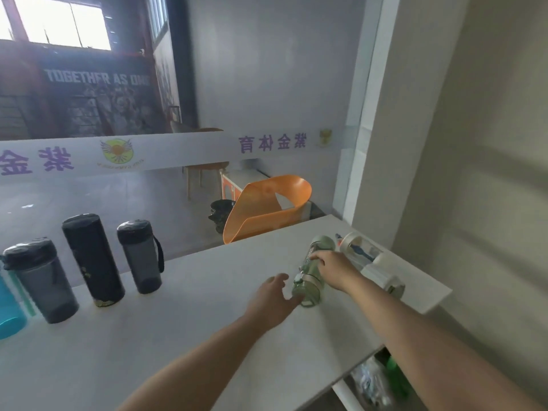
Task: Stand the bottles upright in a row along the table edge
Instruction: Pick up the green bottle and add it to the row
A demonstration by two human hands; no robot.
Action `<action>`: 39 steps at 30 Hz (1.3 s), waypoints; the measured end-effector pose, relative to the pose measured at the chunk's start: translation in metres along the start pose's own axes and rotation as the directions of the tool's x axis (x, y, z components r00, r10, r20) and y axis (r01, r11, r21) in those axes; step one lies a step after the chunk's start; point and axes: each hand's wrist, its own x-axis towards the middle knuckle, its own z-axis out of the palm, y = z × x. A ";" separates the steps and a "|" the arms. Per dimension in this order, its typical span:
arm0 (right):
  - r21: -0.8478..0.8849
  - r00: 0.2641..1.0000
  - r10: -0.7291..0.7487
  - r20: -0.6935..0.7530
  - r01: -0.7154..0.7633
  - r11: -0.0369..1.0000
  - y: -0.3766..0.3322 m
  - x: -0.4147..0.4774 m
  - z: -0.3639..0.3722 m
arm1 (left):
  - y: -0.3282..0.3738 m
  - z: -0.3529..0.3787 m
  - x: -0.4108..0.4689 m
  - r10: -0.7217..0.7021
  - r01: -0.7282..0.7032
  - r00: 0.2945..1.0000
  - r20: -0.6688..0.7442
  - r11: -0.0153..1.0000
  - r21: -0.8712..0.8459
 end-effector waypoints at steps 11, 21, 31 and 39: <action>-0.112 0.991 -0.125 0.055 0.131 0.985 0.027 -0.011 0.007 | 0.039 0.027 0.017 -0.247 0.252 0.968 0.048 0.949 -0.188; -0.354 0.947 -0.291 0.133 0.320 0.879 -0.003 0.005 0.059 | -0.021 -0.024 0.000 -0.324 0.319 0.944 0.069 0.835 -0.448; -0.260 0.873 -0.482 -0.069 0.451 0.854 -0.071 0.018 0.099 | -0.068 -0.105 -0.034 -0.214 0.113 0.971 -0.105 0.801 -0.588; 0.183 0.922 -0.378 -0.088 0.388 0.903 -0.147 0.020 0.099 | -0.088 -0.153 -0.062 -0.326 0.088 0.911 -0.251 0.751 -0.655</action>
